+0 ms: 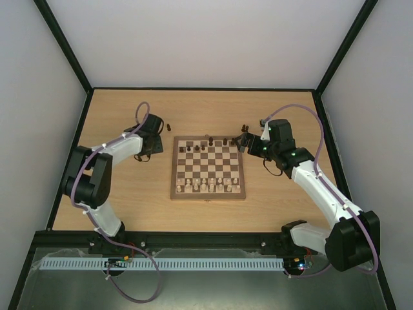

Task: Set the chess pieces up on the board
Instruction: Pick up the chess piece at the center of the board.

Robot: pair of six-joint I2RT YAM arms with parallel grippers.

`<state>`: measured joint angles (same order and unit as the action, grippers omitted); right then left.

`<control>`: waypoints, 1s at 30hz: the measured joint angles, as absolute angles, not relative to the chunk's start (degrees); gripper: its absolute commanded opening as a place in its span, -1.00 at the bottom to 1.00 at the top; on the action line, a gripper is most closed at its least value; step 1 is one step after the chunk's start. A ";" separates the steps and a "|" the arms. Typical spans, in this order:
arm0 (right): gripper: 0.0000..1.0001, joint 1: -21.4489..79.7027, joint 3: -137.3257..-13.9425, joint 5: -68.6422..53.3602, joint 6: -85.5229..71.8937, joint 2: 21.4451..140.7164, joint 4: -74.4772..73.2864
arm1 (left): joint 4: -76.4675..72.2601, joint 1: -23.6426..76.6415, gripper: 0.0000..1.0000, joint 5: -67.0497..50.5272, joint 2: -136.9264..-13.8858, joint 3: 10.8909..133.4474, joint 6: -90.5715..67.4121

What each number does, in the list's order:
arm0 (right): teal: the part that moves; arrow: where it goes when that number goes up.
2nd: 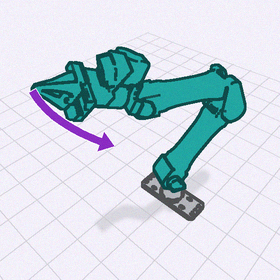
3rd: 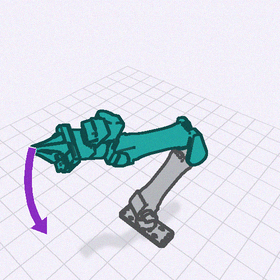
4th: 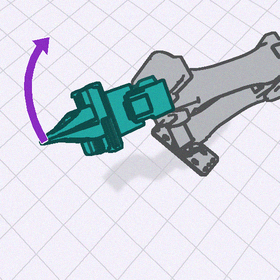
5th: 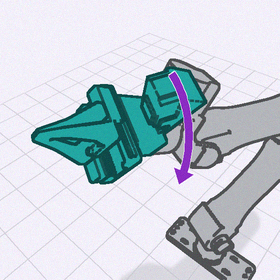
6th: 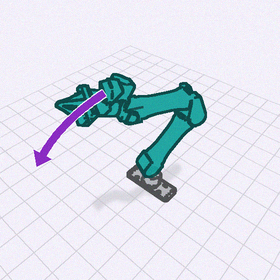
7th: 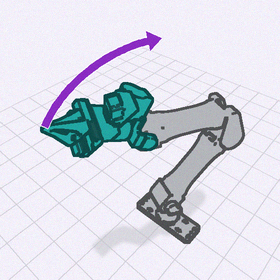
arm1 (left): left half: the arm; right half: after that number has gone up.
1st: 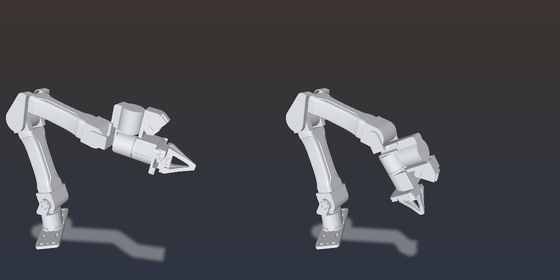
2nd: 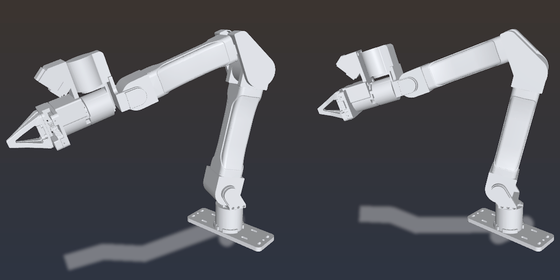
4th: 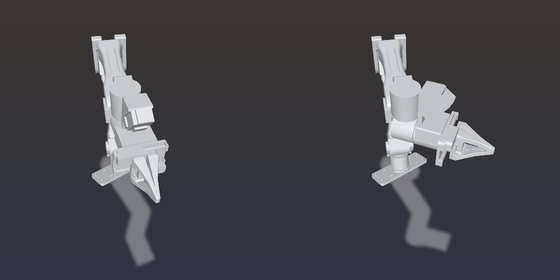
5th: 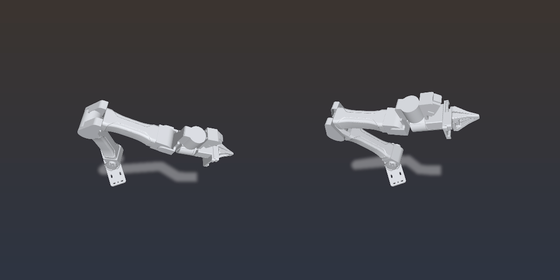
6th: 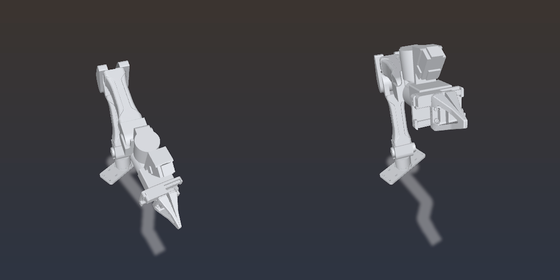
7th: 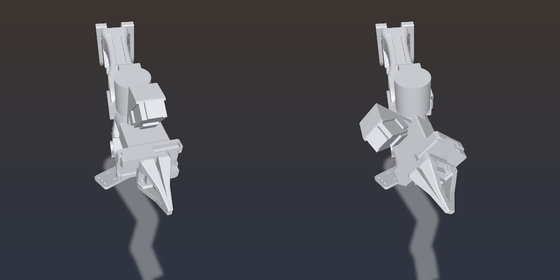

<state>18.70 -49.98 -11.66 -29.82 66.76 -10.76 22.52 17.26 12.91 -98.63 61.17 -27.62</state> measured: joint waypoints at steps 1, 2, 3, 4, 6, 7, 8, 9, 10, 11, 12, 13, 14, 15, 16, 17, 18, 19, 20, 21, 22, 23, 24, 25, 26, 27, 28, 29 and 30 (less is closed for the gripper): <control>0.97 18.70 -49.98 -11.66 -29.82 66.76 -10.76 | 22.13 17.26 0.15 12.88 -99.15 61.01 -27.62; 0.97 18.70 -49.98 -11.68 -29.82 66.76 -10.76 | 21.91 17.23 0.15 12.88 -99.66 60.86 -27.64; 0.97 18.70 -49.95 -11.73 -29.82 66.76 -10.76 | 21.69 17.17 0.16 12.86 -99.96 60.66 -27.64; 0.97 18.70 -49.95 -11.75 -29.82 66.76 -10.74 | 21.52 17.06 0.15 12.88 -100.18 60.53 -27.64; 0.97 18.70 -49.95 -11.81 -29.82 66.76 -10.76 | 21.10 16.84 0.16 12.93 -100.29 60.10 -27.64; 0.97 18.70 -49.95 -11.84 -29.82 66.76 -10.74 | 20.93 16.73 0.15 12.95 -100.29 59.92 -27.66; 0.97 18.70 -49.95 -11.92 -29.82 66.76 -10.74 | 20.80 16.67 0.14 12.99 -100.29 59.79 -27.66; 0.97 18.70 -49.95 -12.01 -29.82 66.76 -10.74 | 20.51 16.56 0.10 13.06 -100.29 59.64 -27.66; 0.97 18.70 -49.95 -12.05 -29.82 66.76 -10.72 | 20.38 16.51 0.04 13.06 -100.29 59.55 -27.66; 0.97 18.70 -49.95 -12.08 -29.82 66.76 -10.72 | 20.18 16.47 -0.01 13.06 -100.29 59.46 -27.73; 0.97 18.70 -49.95 -12.14 -29.82 66.76 -10.68 | 19.90 16.43 -0.04 13.04 -100.29 59.27 -27.77; 0.97 18.70 -49.95 -12.19 -29.82 66.78 -10.66 | 19.79 16.43 -0.07 12.97 -100.29 59.09 -27.88; 0.97 18.70 -49.95 -12.23 -29.82 66.81 -10.55 | 19.68 16.43 -0.08 12.88 -100.31 58.87 -28.03; 0.97 18.70 -49.95 -12.25 -29.82 66.83 -10.44 | 19.55 16.43 -0.08 12.67 -100.33 58.61 -28.05; 0.97 18.70 -49.95 -12.29 -29.82 66.87 -10.35 | 19.35 16.43 -0.08 12.45 -100.38 58.26 -28.12; 0.97 18.70 -49.95 -12.29 -29.82 66.94 -10.35 | 19.09 16.43 -0.08 12.23 -100.40 57.76 -28.18; 0.97 18.70 -49.95 -12.32 -29.82 67.00 -10.35 | 18.92 16.43 -0.08 12.10 -100.40 57.34 -28.29; 0.97 18.70 -49.95 -12.36 -29.82 67.11 -10.35 | 18.83 16.43 -0.09 12.01 -100.40 56.97 -28.38; 0.97 18.70 -49.95 -12.43 -29.82 67.20 -10.35 | 18.83 16.43 -0.11 11.99 -100.42 56.66 -28.47; 0.97 18.70 -49.95 -12.45 -29.82 67.26 -10.33 | 18.79 16.43 -0.14 11.99 -100.42 56.38 -28.51; 0.97 18.70 -49.95 -12.49 -29.85 67.33 -10.33 | 18.72 16.40 -0.17 11.97 -100.42 56.25 -28.60; 0.97 18.70 -49.93 -12.58 -29.82 67.40 -10.33 | 18.72 16.40 -0.18 11.88 -100.42 56.16 -28.64; 0.97 18.70 -49.93 -12.64 -29.82 67.44 -10.31 | 18.68 16.40 -0.20 11.77 -100.42 56.16 -28.73; 0.97 18.70 -49.93 -12.73 -29.82 67.51 -10.31 | 18.57 16.40 -0.20 11.70 -100.42 56.16 -28.75; 0.97 18.70 -49.93 -12.82 -29.85 67.55 -10.28 | 18.44 16.40 -0.21 11.62 -100.42 56.16 -28.75; 0.97 18.70 -49.93 -12.88 -29.82 67.59 -10.28 | 18.39 16.40 -0.23 11.60 -100.40 56.16 -28.77; 0.97 18.70 -49.93 -12.93 -29.82 67.61 -10.28 | 18.39 16.40 -0.28 11.57 -100.42 56.16 -28.77; 0.97 18.70 -49.93 -12.97 -29.85 67.61 -10.28 | 18.35 16.40 -0.33 11.57 -100.40 56.16 -28.75; 0.97 18.70 -49.91 -13.02 -29.82 67.61 -10.28 | 18.33 16.40 -0.38 11.57 -100.40 56.16 -28.77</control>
